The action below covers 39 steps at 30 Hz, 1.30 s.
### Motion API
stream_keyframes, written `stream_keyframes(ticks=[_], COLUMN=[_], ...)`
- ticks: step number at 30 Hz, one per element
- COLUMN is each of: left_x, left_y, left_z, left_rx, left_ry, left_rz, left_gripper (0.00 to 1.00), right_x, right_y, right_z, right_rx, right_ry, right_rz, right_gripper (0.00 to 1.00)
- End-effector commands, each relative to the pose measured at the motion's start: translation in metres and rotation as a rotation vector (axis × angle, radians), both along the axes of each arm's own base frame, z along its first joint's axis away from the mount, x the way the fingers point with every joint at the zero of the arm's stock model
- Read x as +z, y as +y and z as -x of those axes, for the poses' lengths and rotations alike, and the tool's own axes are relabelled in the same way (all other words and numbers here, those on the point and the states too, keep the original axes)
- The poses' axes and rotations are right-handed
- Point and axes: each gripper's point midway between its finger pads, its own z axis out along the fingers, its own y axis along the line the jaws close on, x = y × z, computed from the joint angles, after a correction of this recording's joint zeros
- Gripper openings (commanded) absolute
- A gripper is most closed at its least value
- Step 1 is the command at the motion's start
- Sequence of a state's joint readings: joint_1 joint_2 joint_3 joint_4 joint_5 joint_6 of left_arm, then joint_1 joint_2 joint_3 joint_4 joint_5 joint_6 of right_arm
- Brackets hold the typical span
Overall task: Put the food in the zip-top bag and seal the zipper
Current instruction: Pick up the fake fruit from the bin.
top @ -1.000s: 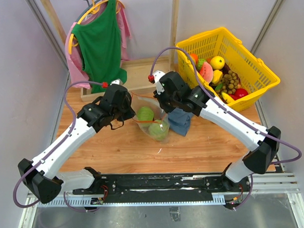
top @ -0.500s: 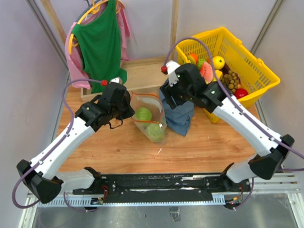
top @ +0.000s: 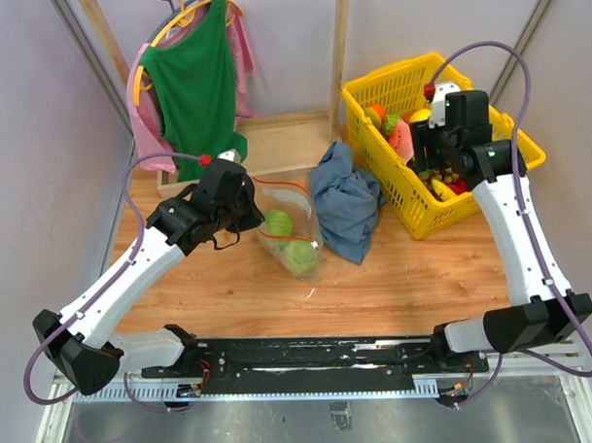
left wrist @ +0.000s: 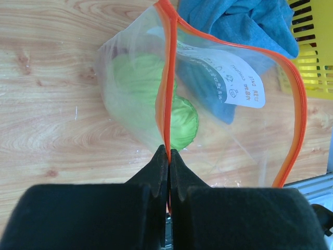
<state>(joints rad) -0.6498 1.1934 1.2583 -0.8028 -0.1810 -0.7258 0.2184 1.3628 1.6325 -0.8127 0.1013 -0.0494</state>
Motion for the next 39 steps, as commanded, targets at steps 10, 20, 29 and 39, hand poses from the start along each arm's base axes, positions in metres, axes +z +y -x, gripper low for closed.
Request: stream_keyframes(ticks=[10, 20, 29, 39], left_x=[0.017, 0.014, 0.014, 0.016], left_y=[-0.008, -0.009, -0.009, -0.008], left_z=[-0.008, -0.007, -0.008, -0.008], left_rx=[-0.027, -0.033, -0.028, -0.026], left_ry=[-0.049, -0.039, -0.041, -0.048], left_rz=[0.037, 0.039, 0.038, 0.042], left_gripper=[0.0, 0.0, 0.0, 0.0], right_x=[-0.075, -0.148, -0.197, -0.204], right_y=[-0.08, -0.085, -0.109, -0.118], right_z=[-0.029, -0.047, -0.059, -0.05], right_rx=[-0.142, -0.085, -0.147, -0.162], right_ry=[0.192, 0.313, 0.384, 0.425], right_rz=[0.013, 0.044, 0.152, 0.189], right_gripper=[0.65, 0.69, 0.68, 0.42])
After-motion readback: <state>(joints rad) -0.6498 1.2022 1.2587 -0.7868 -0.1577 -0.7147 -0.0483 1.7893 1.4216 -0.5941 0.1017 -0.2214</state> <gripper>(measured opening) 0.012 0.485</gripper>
